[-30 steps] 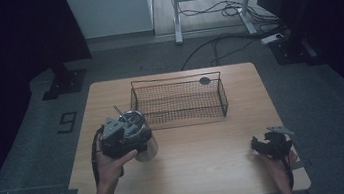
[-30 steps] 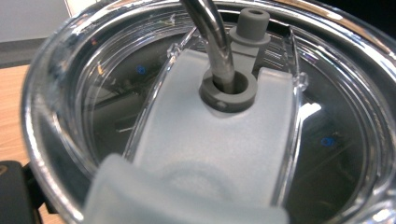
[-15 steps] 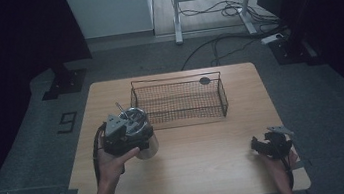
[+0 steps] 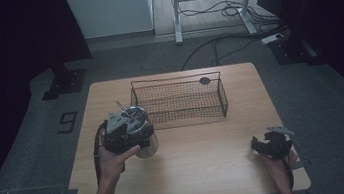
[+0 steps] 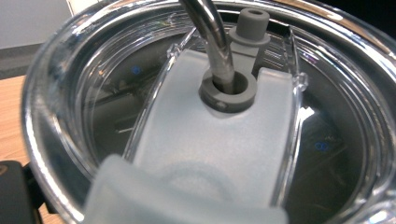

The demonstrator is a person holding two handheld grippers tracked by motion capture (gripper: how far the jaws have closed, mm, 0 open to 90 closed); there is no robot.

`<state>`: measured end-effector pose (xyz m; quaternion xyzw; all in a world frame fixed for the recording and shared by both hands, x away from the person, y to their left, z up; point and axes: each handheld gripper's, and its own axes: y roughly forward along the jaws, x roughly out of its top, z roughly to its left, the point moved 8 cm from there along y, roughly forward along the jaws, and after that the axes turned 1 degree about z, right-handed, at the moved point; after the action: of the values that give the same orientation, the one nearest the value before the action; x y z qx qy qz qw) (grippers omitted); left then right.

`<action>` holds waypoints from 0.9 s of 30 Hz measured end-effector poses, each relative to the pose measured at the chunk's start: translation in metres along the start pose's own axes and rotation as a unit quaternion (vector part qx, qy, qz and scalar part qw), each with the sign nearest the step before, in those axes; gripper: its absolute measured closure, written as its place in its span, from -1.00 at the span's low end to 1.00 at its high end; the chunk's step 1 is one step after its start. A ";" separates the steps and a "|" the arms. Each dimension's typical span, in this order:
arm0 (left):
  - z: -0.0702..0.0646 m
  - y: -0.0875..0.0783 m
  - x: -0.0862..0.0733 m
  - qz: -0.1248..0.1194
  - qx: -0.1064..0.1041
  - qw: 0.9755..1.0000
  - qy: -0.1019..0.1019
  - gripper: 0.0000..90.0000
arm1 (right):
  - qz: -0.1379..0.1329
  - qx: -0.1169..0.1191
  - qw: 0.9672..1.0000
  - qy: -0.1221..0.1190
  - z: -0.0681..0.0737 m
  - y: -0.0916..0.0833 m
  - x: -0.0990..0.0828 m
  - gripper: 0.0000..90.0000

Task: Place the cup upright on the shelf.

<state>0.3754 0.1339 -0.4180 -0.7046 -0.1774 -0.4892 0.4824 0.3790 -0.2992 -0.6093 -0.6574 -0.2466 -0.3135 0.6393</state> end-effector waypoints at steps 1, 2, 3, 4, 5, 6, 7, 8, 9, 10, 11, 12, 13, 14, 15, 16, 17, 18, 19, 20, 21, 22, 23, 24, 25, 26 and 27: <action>0.000 0.000 0.000 0.001 0.001 1.000 0.001 -0.92 | 0.000 0.000 1.000 0.000 0.000 0.000 0.000 -0.69; 0.000 0.001 -0.001 0.002 0.001 1.000 0.001 -0.92 | 0.000 0.000 1.000 0.000 0.000 0.000 0.000 -0.69; 0.000 0.001 -0.001 0.002 0.000 1.000 0.000 -0.92 | 0.000 0.000 1.000 0.000 0.000 0.000 0.000 -0.69; 0.000 0.001 -0.001 0.001 0.000 1.000 -0.001 -0.92 | 0.001 0.000 1.000 0.000 0.000 0.000 0.000 -0.69; 0.000 0.001 -0.001 0.000 0.001 1.000 -0.001 -0.92 | 0.000 0.000 1.000 0.000 0.000 0.000 0.000 -0.69; 0.000 0.001 -0.001 -0.001 0.002 1.000 -0.002 -0.92 | 0.001 -0.001 1.000 0.000 0.000 0.000 0.000 -0.69; 0.001 0.002 -0.001 -0.001 0.003 1.000 -0.001 -0.92 | 0.000 -0.001 1.000 0.000 0.000 0.000 0.000 -0.69; 0.001 0.002 -0.002 -0.001 0.003 1.000 -0.001 -0.92 | 0.001 -0.001 1.000 -0.001 0.000 0.000 0.000 -0.69; 0.001 0.003 -0.003 0.000 0.002 1.000 -0.002 -0.92 | 0.001 -0.001 1.000 -0.001 0.000 0.000 0.000 -0.69; 0.001 0.003 -0.003 0.001 0.003 1.000 -0.003 -0.92 | 0.001 -0.001 1.000 -0.001 0.000 0.000 0.000 -0.69; 0.002 0.004 -0.004 0.001 0.003 1.000 -0.005 -0.92 | 0.001 -0.001 1.000 -0.001 0.000 0.000 0.000 -0.69; 0.003 0.004 -0.004 0.002 0.004 1.000 -0.005 -0.92 | 0.001 -0.001 1.000 0.000 0.000 0.000 0.000 -0.69; 0.003 0.005 -0.005 0.003 0.005 1.000 -0.005 -0.92 | 0.000 -0.001 1.000 -0.001 0.000 0.000 0.000 -0.69; 0.004 0.005 -0.005 0.005 0.005 1.000 -0.005 -0.92 | 0.001 -0.001 1.000 -0.001 0.000 0.000 0.000 -0.69; 0.005 0.006 -0.005 0.006 0.006 1.000 -0.005 -0.92 | 0.001 -0.001 1.000 -0.001 0.000 0.000 0.000 -0.69; 0.005 0.006 -0.006 0.007 0.008 1.000 -0.004 -0.92 | 0.001 -0.002 1.000 -0.001 0.000 0.000 0.000 -0.69; 0.006 0.007 -0.006 0.009 0.010 1.000 -0.003 -0.92 | 0.001 -0.001 1.000 -0.001 0.000 0.000 0.000 -0.69; 0.007 0.008 -0.007 0.011 0.011 1.000 -0.002 -0.92 | 0.000 -0.001 1.000 0.000 0.000 0.000 0.000 -0.69; 0.008 0.009 -0.008 0.013 0.011 1.000 -0.004 -0.92 | 0.001 -0.001 1.000 0.000 0.000 0.000 0.000 -0.69; 0.009 0.010 -0.009 0.014 0.011 1.000 -0.006 -0.92 | 0.001 -0.001 1.000 0.000 0.000 0.000 0.000 -0.69; 0.009 0.011 -0.009 0.014 0.010 1.000 -0.009 -0.92 | 0.000 -0.001 1.000 0.000 0.000 0.000 0.000 -0.69; 0.010 0.011 -0.009 0.014 0.009 1.000 -0.011 -0.92 | 0.000 -0.001 1.000 0.000 0.000 0.000 0.000 -0.69; 0.010 0.012 -0.009 0.013 0.007 1.000 -0.011 -0.92 | 0.001 -0.001 1.000 0.000 0.000 0.000 0.000 -0.69; 0.010 0.012 -0.009 0.013 0.006 1.000 -0.011 -0.92 | 0.000 -0.001 1.000 0.000 0.000 0.000 0.000 -0.69; 0.010 0.012 -0.008 0.013 0.005 1.000 -0.011 -0.92 | 0.001 -0.001 1.000 0.000 0.000 0.000 0.000 -0.69; 0.010 0.012 -0.007 0.013 0.005 1.000 -0.010 -0.92 | 0.000 -0.001 1.000 0.001 0.000 0.000 0.000 -0.69; 0.010 0.012 -0.005 0.012 0.006 1.000 -0.010 -0.92 | 0.001 -0.001 1.000 0.000 0.000 0.000 0.000 -0.69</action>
<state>0.3866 0.1382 -0.4293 -0.7084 -0.1765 -0.4751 0.4912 0.3790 -0.2993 -0.6093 -0.6584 -0.2455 -0.3136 0.6387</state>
